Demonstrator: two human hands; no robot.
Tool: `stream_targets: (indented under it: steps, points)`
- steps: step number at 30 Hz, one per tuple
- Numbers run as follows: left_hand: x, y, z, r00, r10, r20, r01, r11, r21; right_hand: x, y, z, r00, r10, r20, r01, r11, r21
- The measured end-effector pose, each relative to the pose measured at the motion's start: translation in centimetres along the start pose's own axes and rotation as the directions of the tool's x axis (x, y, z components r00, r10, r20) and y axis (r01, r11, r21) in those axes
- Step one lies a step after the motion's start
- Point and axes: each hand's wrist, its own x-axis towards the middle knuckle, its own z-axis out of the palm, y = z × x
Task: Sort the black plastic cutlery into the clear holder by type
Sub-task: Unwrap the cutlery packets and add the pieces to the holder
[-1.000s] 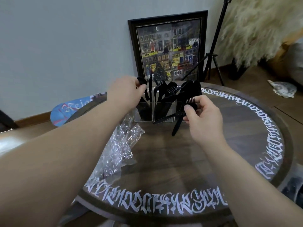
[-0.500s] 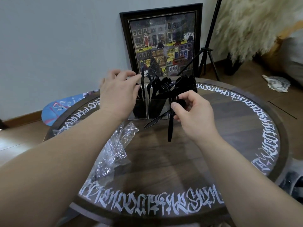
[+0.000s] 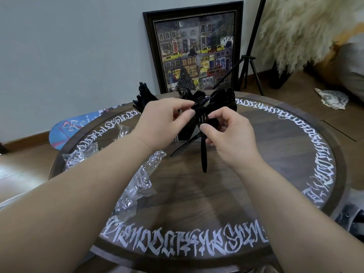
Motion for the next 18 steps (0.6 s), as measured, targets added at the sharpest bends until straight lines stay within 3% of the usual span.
stream_targets:
  steps: [4, 9, 11, 14, 18]
  points:
    - [-0.2, 1.3, -0.1, 0.988, -0.119, 0.099, 0.142, 0.954, -0.265, -0.2, -0.1, -0.2, 1.0, 0.002, 0.013, -0.002, 1.0, 0.001]
    - [-0.6, 1.9, -0.2, 0.984, -0.106, 0.141, 0.144, 0.944, -0.298, -0.4, -0.3, -0.3, 1.0, -0.006, 0.025, 0.006, 1.0, 0.008]
    - [-0.6, 1.7, -0.7, 0.988, -0.134, 0.08, 0.152, 0.942, -0.299, -0.5, -0.4, -0.4, 1.0, -0.013, 0.017, 0.012, 1.0, 0.028]
    - [0.4, 0.9, -2.1, 0.979, -0.165, -0.118, 0.128, 0.954, -0.273, -0.5, -0.6, -0.8, 0.999, -0.015, -0.041, 0.018, 0.997, 0.076]
    - [2.1, 0.0, -3.8, 0.918, -0.171, -0.357, 0.11, 0.976, -0.186, -0.5, -0.3, -1.3, 0.99, -0.036, -0.139, 0.044, 0.998, 0.049]
